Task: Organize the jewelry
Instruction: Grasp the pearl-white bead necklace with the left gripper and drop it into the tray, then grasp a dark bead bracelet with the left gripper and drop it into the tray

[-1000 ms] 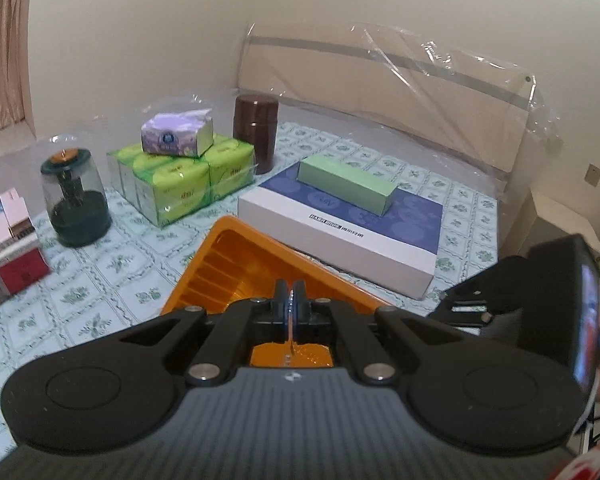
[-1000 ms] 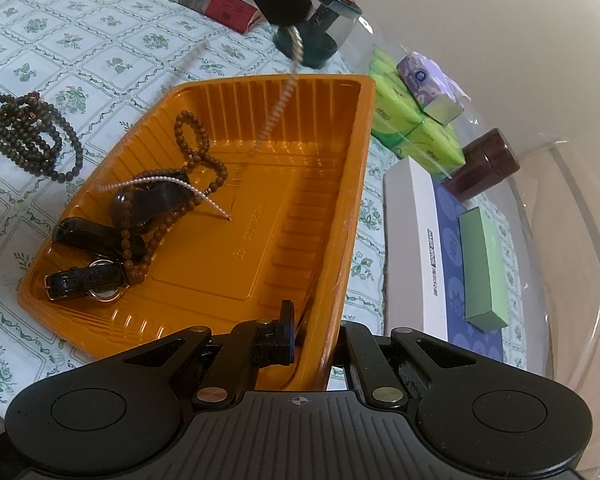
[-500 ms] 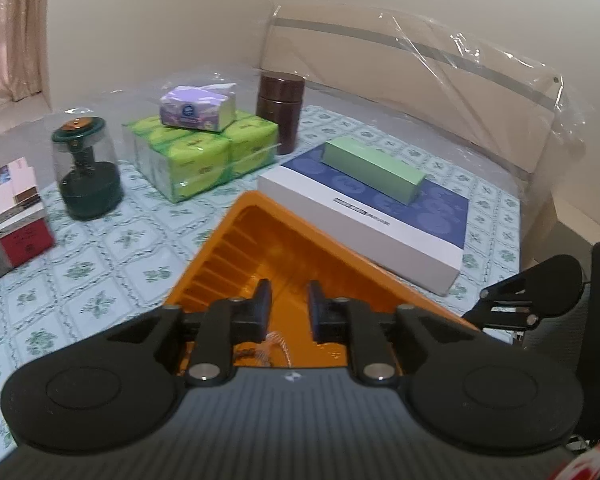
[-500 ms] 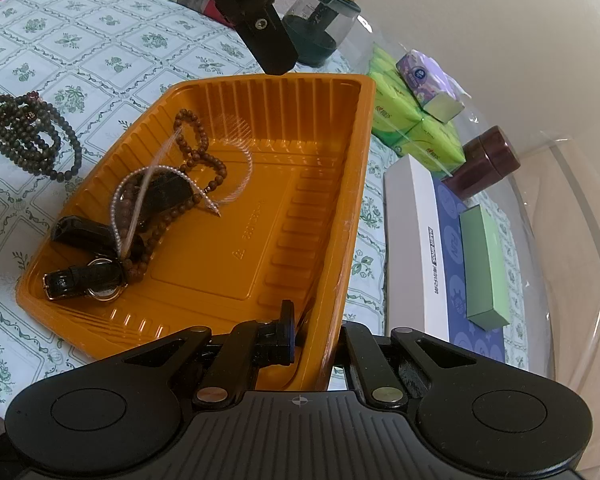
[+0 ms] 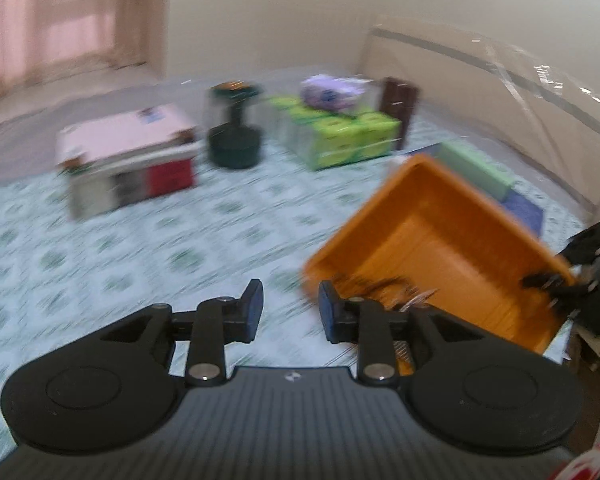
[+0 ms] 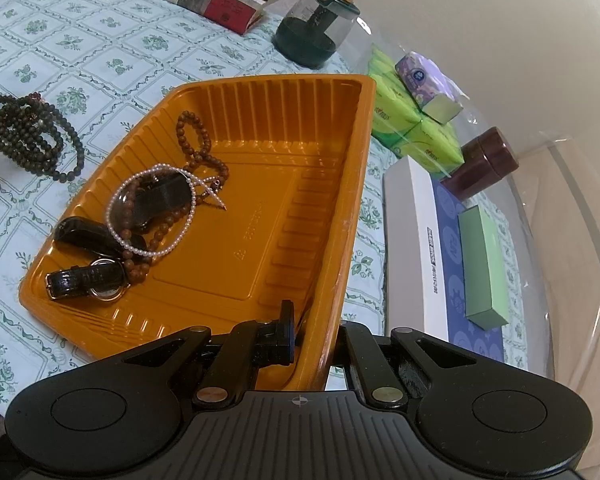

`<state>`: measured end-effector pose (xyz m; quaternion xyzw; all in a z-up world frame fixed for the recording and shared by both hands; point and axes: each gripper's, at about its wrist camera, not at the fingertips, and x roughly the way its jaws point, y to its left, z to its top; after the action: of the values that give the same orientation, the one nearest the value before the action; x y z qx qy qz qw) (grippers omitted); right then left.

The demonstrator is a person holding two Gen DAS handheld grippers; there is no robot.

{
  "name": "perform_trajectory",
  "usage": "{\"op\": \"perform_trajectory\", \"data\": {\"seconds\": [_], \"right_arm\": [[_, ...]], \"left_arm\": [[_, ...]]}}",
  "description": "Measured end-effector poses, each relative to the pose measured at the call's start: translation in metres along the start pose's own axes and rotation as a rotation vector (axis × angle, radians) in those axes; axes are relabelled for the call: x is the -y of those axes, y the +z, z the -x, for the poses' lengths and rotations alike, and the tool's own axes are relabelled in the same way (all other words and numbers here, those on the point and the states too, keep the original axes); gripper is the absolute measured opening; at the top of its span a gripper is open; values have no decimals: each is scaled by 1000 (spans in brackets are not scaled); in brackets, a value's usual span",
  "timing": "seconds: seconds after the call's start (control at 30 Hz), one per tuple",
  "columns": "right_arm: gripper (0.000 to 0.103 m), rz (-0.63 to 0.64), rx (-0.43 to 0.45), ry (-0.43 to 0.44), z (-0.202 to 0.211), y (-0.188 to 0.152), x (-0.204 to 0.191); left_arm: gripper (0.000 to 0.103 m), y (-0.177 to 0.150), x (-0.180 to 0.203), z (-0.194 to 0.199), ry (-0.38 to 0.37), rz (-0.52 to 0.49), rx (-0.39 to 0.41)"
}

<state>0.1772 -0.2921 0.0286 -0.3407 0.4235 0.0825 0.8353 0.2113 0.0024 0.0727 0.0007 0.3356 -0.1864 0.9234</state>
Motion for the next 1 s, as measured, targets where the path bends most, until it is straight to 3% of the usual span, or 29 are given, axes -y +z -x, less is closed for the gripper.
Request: {"op": "perform_trajectory", "data": {"seconds": [0.2,0.43,0.63,0.77,1.0], "right_arm": [[5,0,-3,-4,0,-1,-1],[5,-3,-11,-6,-2,-2,0],[5,0,-12,-9,-2,-2,-1],[5,0,-12,-9,-2,-2,-1],[5,0,-11,-8,-2,-2,-1]], "left_arm": [[27,-67,-47,14,129,46,-57],[26,-123,-62,7,170,109,-115],[26,-131,-51,-12,169,115,-104],[15,-135,-42,-26,199,75,-135],[6,-136,-31,-30,249,-15,-181]]}}
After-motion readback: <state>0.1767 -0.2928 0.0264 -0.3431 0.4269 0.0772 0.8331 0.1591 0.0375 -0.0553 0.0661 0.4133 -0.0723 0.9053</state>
